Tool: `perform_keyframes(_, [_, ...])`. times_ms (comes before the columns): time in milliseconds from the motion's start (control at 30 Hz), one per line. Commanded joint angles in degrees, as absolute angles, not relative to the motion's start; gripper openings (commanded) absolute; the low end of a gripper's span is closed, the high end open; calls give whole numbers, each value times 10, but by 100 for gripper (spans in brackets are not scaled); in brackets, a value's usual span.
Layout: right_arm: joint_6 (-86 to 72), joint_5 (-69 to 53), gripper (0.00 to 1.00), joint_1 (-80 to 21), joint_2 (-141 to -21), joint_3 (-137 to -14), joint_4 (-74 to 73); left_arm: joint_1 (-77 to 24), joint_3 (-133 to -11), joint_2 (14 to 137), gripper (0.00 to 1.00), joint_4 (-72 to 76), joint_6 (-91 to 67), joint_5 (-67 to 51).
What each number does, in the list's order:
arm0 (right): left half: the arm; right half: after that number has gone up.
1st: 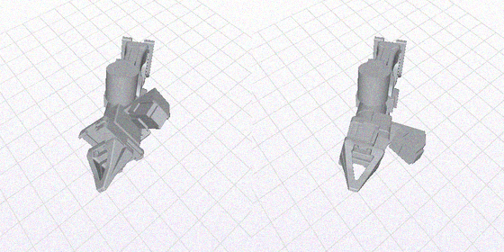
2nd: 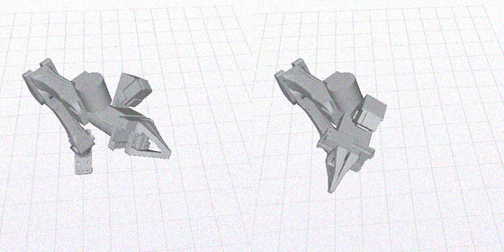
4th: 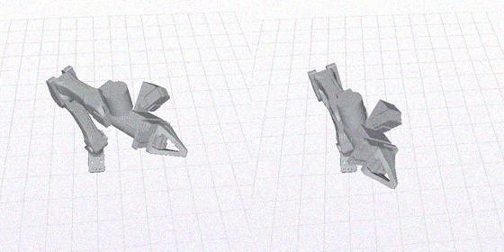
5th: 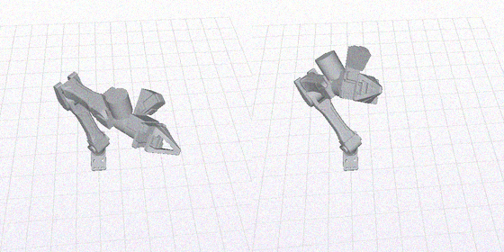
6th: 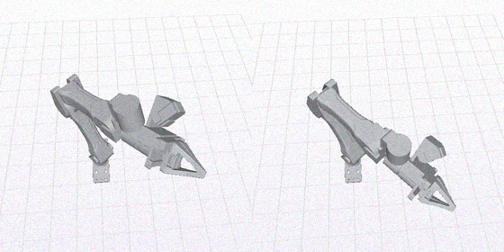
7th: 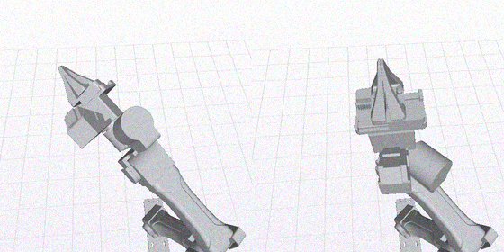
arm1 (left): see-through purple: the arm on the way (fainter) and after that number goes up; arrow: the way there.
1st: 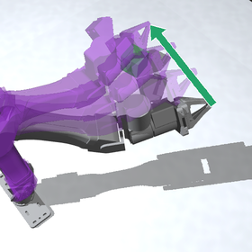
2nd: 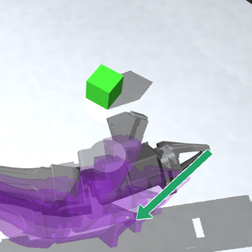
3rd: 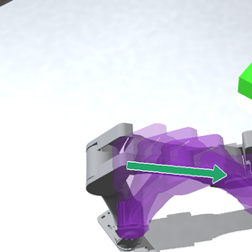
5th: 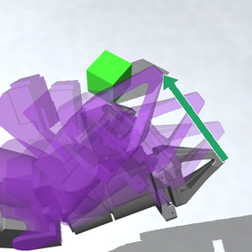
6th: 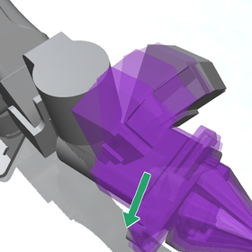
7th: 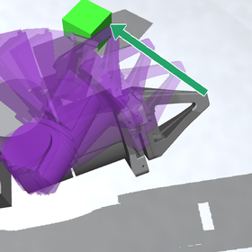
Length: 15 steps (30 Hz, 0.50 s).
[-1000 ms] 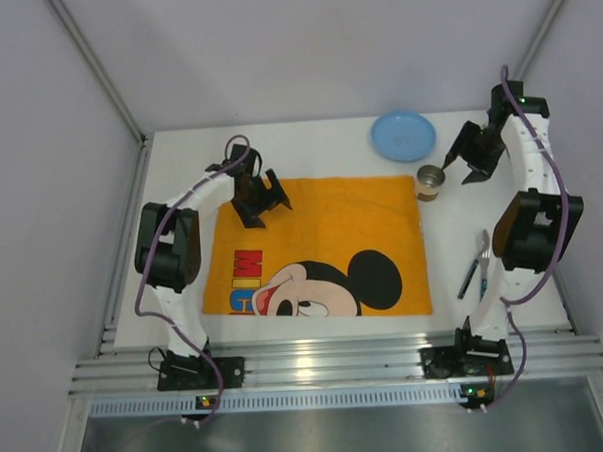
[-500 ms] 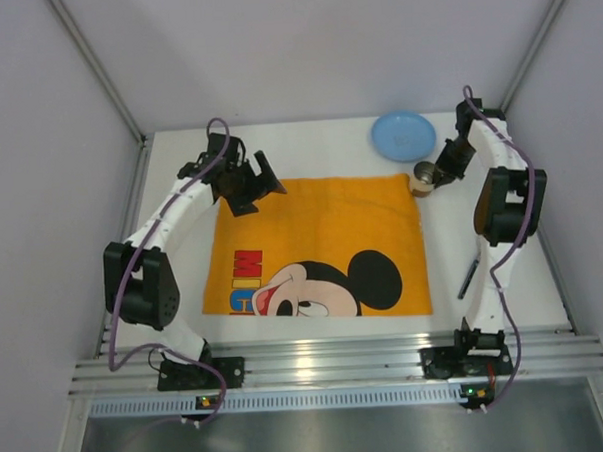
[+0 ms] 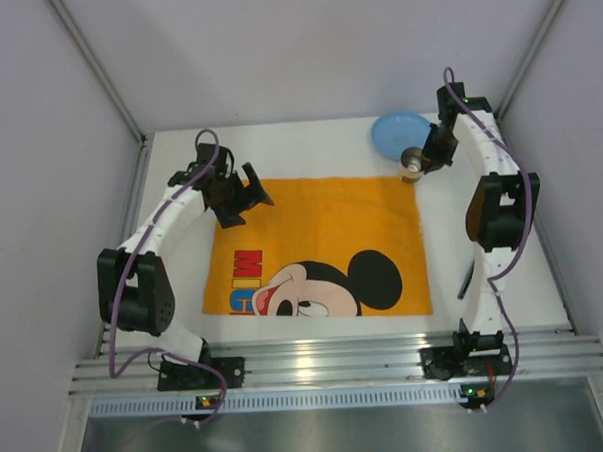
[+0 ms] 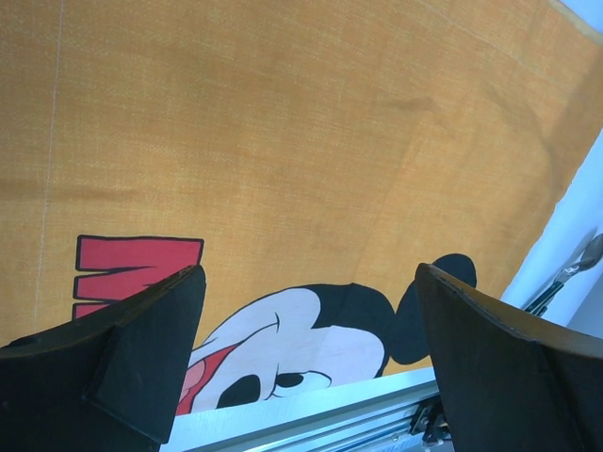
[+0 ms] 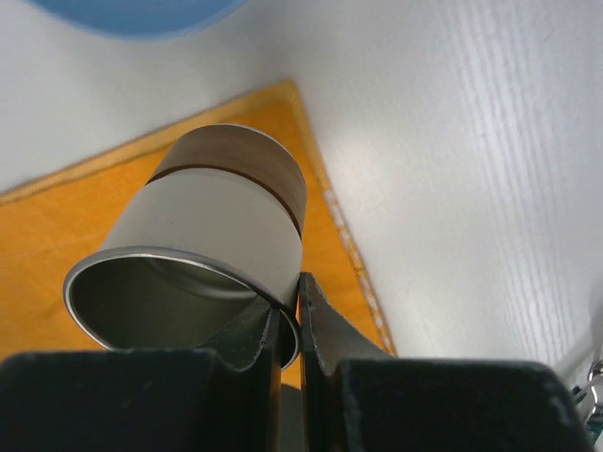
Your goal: Set the dinner table for one person
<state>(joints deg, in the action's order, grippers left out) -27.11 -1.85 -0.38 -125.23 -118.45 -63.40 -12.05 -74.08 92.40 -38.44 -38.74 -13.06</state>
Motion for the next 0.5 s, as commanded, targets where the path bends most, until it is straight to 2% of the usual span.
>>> perform_keyframes(0, [-272,-18,0,-55,-1170,-1166,-632,-120,-745,914,98,-376,-374,-130])
perform_keyframes(233, [-297,-21,0,-100,-1157,-1101,-611,-120,-758,921,98,-382,-364,-129])
perform_keyframes(467, [-299,-11,0,-132,-1209,-1088,-602,-105,-755,918,98,-390,-353,-136])
